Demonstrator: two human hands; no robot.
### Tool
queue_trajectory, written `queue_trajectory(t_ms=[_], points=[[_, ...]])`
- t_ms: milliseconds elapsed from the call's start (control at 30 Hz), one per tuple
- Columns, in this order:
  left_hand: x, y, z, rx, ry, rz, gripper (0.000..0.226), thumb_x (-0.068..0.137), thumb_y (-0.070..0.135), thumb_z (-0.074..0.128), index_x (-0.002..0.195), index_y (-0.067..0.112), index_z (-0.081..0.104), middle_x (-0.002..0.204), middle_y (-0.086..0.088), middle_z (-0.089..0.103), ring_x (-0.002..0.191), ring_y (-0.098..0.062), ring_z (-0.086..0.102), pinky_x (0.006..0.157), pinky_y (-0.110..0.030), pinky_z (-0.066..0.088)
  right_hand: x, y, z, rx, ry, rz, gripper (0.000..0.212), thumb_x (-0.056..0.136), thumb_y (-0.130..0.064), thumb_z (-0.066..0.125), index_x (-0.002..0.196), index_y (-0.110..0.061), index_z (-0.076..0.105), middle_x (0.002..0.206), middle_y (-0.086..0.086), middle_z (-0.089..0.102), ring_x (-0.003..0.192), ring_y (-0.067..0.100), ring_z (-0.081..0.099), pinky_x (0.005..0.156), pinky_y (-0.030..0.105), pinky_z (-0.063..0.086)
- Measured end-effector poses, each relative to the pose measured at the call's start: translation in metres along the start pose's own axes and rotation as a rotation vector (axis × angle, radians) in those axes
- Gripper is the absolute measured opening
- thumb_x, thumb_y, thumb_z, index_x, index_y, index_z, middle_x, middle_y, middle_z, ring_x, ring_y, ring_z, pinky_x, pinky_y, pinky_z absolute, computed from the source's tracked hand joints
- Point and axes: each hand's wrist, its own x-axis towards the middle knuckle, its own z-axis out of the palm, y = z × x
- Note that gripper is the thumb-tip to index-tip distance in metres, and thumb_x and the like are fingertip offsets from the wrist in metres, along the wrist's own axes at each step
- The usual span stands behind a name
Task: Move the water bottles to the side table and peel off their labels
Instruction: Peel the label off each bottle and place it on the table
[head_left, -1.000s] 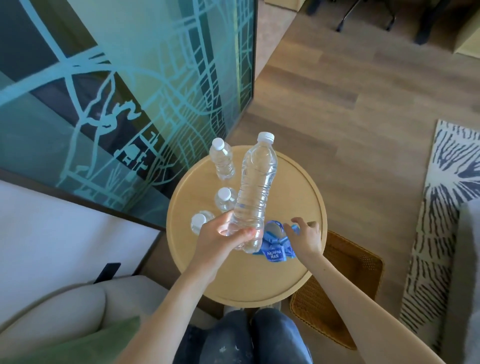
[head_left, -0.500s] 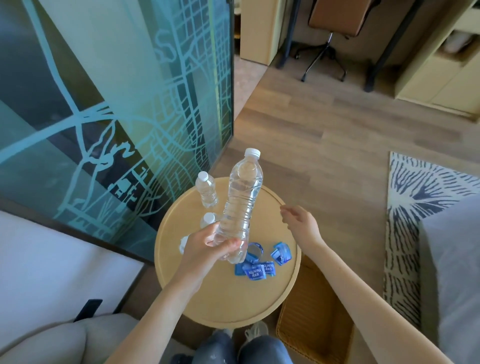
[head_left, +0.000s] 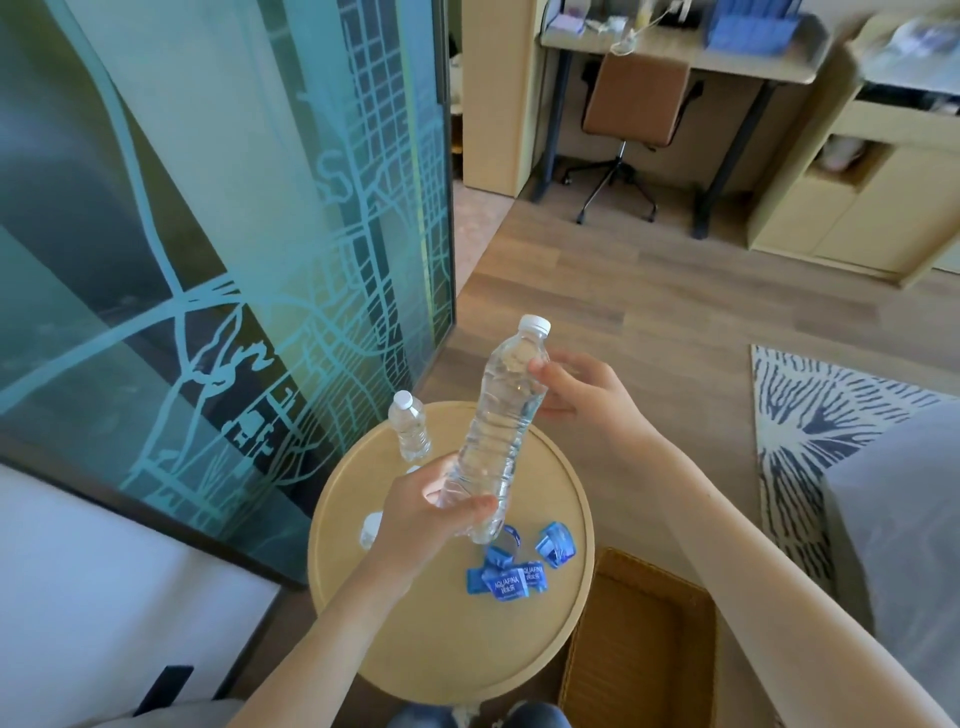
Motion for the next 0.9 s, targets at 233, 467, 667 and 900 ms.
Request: queue_trajectory(t_ms=[233, 467, 667, 900], points=[[0.008, -0.017, 0.003, 0.173, 0.023, -0.035, 0.055, 0.064, 0.043, 0.081, 0.118, 0.04, 0.067, 0.113, 0.009, 0.073, 0.111, -0.001, 0.064, 0.099, -0.03, 0.048, -0.001, 0.011, 0.002, -0.129, 0.083, -0.061, 0.031, 0.078, -0.022, 0.087, 0.105, -0.012, 0.074, 0.101, 0.014, 0.077, 0.094, 0.027, 0.075, 0.082, 0.043, 0.062], [0.019, -0.054, -0.002, 0.601, 0.03, 0.145, 0.061, 0.087, 0.047, 0.066, 0.142, 0.025, 0.049, 0.137, 0.019, 0.052, 0.125, -0.001, 0.049, 0.102, -0.02, 0.037, -0.008, 0.042, 0.008, -0.228, 0.158, -0.176, 0.052, 0.063, -0.027, 0.094, 0.108, -0.03, 0.068, 0.099, -0.01, 0.077, 0.088, 0.01, 0.075, 0.076, 0.03, 0.062], [0.021, -0.073, -0.011, 1.221, 0.039, 0.481, 0.034, 0.088, 0.02, 0.072, 0.117, 0.003, 0.068, 0.108, -0.009, 0.071, 0.096, -0.031, 0.068, 0.082, -0.038, 0.057, -0.004, 0.073, 0.004, -0.354, 0.274, -0.189, 0.058, 0.063, -0.03, 0.094, 0.111, -0.033, 0.061, 0.1, -0.015, 0.07, 0.095, 0.01, 0.068, 0.083, 0.035, 0.059], [0.026, -0.119, -0.005, 1.28, 0.0, 0.519, 0.044, 0.096, 0.035, 0.047, 0.12, 0.002, 0.065, 0.115, -0.011, 0.068, 0.106, -0.03, 0.064, 0.09, -0.041, 0.055, 0.016, 0.135, 0.001, -0.437, 0.267, -0.129, 0.064, 0.062, -0.035, 0.092, 0.115, -0.039, 0.056, 0.104, -0.022, 0.065, 0.098, 0.003, 0.063, 0.077, 0.013, 0.049]])
